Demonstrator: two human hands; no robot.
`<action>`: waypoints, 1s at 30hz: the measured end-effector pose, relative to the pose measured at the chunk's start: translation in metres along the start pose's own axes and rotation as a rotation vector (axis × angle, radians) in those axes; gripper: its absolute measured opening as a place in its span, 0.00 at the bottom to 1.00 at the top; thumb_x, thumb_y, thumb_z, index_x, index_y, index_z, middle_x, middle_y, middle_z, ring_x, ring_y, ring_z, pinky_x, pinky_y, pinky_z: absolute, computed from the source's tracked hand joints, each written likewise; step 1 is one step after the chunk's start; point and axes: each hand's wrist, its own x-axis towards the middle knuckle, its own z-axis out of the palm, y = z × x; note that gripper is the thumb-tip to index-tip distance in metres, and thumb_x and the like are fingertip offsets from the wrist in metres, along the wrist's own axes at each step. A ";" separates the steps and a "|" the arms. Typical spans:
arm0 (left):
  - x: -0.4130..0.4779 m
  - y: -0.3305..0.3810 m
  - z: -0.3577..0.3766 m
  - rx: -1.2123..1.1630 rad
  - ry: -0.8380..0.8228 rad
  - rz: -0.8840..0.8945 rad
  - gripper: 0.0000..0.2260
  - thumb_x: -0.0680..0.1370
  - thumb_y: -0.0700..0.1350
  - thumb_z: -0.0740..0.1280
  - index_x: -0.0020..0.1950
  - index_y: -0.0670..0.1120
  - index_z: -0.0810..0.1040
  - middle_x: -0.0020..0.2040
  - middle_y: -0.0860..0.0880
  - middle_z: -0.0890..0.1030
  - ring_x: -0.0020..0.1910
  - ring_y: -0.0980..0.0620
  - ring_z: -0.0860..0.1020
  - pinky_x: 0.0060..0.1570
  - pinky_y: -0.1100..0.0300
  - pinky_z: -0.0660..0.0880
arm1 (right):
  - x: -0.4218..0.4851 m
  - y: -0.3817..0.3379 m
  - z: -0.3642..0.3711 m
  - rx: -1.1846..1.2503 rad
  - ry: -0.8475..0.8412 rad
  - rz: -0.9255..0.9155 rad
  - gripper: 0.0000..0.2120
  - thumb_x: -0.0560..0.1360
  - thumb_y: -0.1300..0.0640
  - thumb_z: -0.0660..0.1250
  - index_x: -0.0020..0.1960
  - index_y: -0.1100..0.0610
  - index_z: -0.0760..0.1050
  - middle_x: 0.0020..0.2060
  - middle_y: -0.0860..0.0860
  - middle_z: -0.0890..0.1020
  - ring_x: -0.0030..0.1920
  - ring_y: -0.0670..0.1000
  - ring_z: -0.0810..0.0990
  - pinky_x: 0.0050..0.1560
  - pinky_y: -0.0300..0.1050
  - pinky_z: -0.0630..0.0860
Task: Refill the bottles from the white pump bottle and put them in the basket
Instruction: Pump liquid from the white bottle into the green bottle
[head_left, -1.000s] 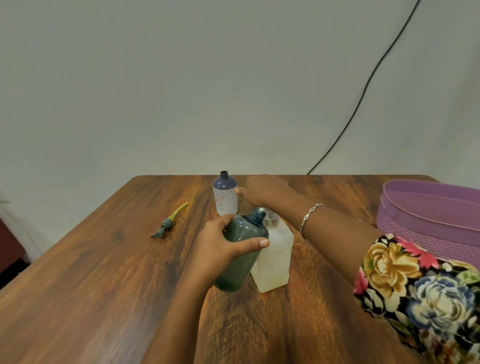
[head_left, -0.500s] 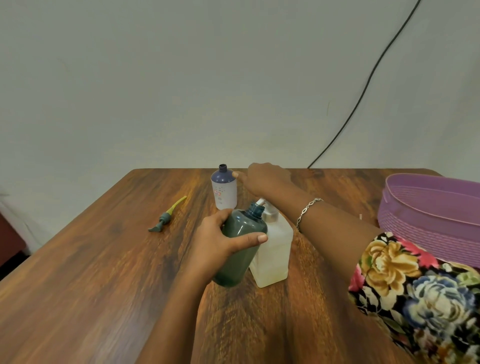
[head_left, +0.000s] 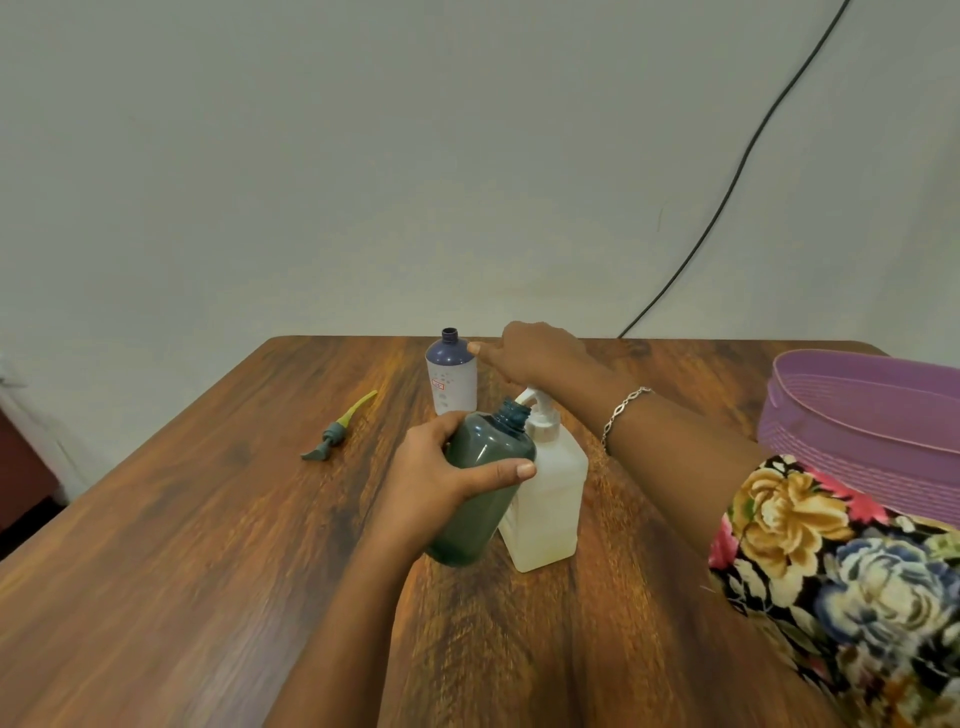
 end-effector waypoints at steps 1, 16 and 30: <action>0.000 0.000 0.002 0.004 -0.001 0.003 0.34 0.53 0.67 0.72 0.55 0.54 0.74 0.50 0.56 0.78 0.48 0.56 0.77 0.41 0.66 0.72 | -0.002 0.000 0.002 -0.037 0.014 0.004 0.25 0.77 0.35 0.51 0.34 0.54 0.62 0.39 0.52 0.74 0.45 0.55 0.75 0.52 0.51 0.74; -0.004 0.004 -0.004 0.001 0.015 -0.006 0.33 0.55 0.62 0.69 0.57 0.51 0.73 0.49 0.56 0.77 0.49 0.57 0.76 0.42 0.67 0.72 | 0.003 -0.002 -0.003 -0.016 0.003 -0.041 0.23 0.79 0.39 0.53 0.33 0.54 0.63 0.38 0.52 0.75 0.43 0.54 0.75 0.50 0.49 0.73; -0.004 -0.001 -0.001 -0.006 0.009 -0.013 0.31 0.58 0.60 0.70 0.58 0.51 0.72 0.50 0.56 0.76 0.48 0.58 0.75 0.40 0.69 0.70 | 0.001 -0.003 0.001 -0.032 -0.004 -0.038 0.23 0.78 0.38 0.53 0.32 0.53 0.61 0.33 0.50 0.71 0.44 0.54 0.74 0.53 0.51 0.72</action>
